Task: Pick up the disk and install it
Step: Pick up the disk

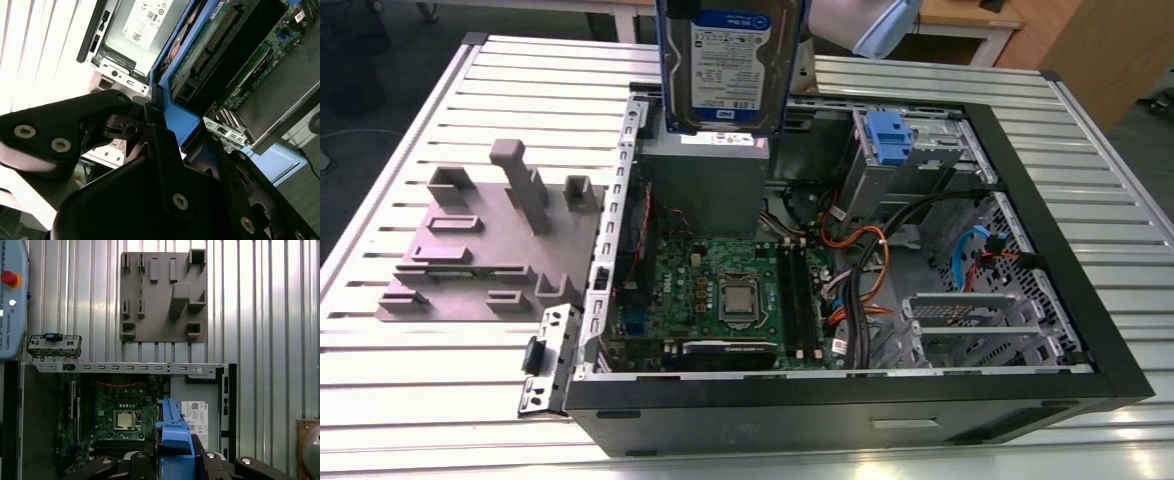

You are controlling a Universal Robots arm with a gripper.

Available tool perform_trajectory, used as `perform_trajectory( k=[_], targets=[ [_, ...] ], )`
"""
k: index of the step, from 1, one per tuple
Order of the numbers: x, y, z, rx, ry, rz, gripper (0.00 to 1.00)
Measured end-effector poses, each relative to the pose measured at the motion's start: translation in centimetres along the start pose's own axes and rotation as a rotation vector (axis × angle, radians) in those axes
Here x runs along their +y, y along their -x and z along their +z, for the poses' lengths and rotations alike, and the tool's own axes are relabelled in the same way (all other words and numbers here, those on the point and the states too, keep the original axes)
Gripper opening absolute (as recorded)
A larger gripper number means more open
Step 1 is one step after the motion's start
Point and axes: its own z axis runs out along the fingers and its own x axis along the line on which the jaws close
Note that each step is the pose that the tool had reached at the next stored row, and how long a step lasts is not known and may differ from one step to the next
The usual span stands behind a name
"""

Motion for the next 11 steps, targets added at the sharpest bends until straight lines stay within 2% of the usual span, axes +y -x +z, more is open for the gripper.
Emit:
perform_trajectory(
  k=[7, 11],
  targets=[
    [-0.58, -0.01, -0.02, 0.0000, 0.0000, 0.000, 0.36],
    [-0.74, -0.45, -0.03, 0.0000, 0.0000, 0.000, 0.36]
  ],
)
